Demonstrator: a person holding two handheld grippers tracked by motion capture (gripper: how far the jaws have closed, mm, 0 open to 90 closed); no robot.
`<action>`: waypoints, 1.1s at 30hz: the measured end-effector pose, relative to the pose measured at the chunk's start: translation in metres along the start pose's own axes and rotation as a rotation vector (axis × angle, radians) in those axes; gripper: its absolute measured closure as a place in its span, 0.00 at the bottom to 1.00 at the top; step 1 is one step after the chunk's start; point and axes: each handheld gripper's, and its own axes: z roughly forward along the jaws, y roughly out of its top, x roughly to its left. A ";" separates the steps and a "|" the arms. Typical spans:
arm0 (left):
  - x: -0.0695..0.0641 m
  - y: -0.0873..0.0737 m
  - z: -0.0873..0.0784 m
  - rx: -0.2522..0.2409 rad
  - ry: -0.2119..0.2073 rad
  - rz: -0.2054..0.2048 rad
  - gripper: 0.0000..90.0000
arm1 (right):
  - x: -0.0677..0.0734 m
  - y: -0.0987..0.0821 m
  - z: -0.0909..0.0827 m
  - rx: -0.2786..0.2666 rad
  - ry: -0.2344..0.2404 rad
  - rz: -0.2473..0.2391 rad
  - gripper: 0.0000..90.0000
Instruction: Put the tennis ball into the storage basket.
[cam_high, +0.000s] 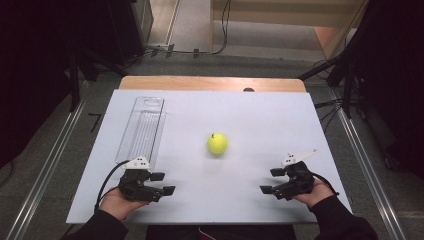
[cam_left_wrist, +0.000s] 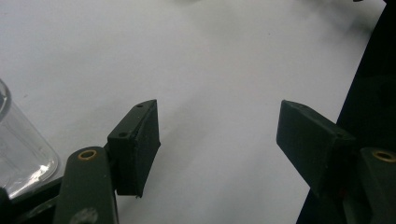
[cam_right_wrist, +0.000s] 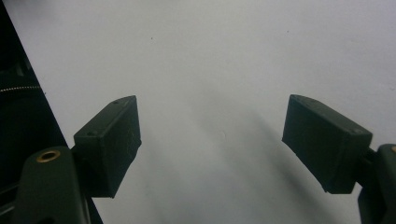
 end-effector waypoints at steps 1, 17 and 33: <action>0.000 0.000 0.000 0.001 0.001 0.000 0.34 | 0.000 0.000 0.000 0.000 0.000 0.000 0.19; -0.001 0.004 -0.001 -0.009 -0.008 0.006 0.35 | 0.002 0.000 0.001 0.003 0.010 -0.004 0.19; -0.001 0.006 0.000 -0.007 -0.009 -0.010 0.32 | 0.001 0.001 0.002 0.004 0.013 0.007 0.19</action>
